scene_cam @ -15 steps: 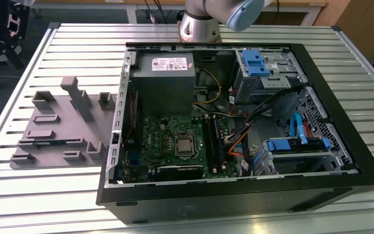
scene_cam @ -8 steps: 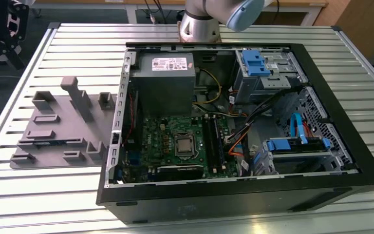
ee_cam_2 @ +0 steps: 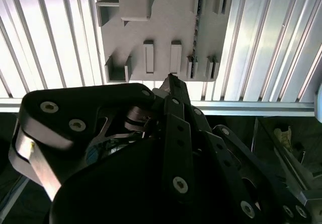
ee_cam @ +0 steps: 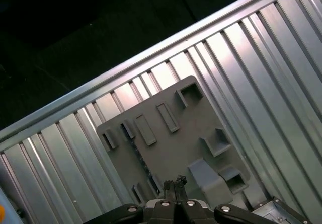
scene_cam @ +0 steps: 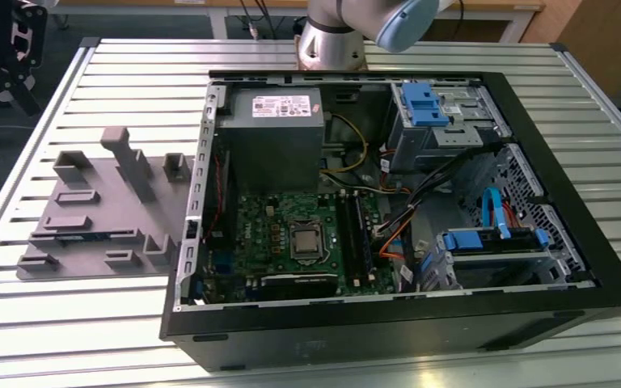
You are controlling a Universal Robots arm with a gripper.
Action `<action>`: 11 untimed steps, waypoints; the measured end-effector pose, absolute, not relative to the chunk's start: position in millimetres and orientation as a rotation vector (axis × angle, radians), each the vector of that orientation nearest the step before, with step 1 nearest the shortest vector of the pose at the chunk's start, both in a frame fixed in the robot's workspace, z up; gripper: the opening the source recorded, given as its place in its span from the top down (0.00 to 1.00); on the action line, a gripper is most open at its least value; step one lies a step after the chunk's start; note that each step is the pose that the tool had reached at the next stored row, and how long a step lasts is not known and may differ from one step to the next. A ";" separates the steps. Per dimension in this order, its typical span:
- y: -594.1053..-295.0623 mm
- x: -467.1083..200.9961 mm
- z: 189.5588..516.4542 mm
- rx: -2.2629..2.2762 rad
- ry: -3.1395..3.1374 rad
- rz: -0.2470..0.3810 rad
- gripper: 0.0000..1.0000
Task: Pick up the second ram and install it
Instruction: 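Pick up the second ram and move it above second insertion slot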
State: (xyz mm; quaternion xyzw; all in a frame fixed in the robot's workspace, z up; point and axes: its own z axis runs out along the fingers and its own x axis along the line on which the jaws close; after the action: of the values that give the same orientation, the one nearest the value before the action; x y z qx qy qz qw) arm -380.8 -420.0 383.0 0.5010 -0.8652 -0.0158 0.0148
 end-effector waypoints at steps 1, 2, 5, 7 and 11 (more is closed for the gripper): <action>-420.0 -380.7 383.0 1.560 -2.692 -0.049 0.89; -420.0 -380.7 383.0 1.560 -2.692 -0.049 0.89; -420.1 -380.7 383.0 1.562 -2.692 -0.049 0.89; -420.1 -380.7 383.0 1.565 -2.690 -0.049 0.89; -420.1 -380.7 383.0 1.572 -2.685 -0.049 0.89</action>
State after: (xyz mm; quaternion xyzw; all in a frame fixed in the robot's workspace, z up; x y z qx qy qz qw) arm -380.7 -420.1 383.0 0.5053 -0.8627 -0.0157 0.0148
